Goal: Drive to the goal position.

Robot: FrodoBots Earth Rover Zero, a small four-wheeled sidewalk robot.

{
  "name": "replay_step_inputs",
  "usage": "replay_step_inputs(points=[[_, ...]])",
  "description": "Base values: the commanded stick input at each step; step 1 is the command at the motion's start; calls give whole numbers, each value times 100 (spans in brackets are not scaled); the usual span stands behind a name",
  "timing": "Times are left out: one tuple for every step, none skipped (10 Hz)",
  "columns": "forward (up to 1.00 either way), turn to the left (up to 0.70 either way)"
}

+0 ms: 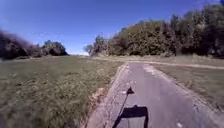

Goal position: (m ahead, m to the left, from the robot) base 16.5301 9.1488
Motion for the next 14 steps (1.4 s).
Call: replay_step_inputs(points=[[-29,27],[0,16],[0,2],[0,0],[25,0],[61,0],[70,0],[70,-4],[70,-9],[70,-14],[70,-18],[70,-28],[70,-32],[70,-34]])
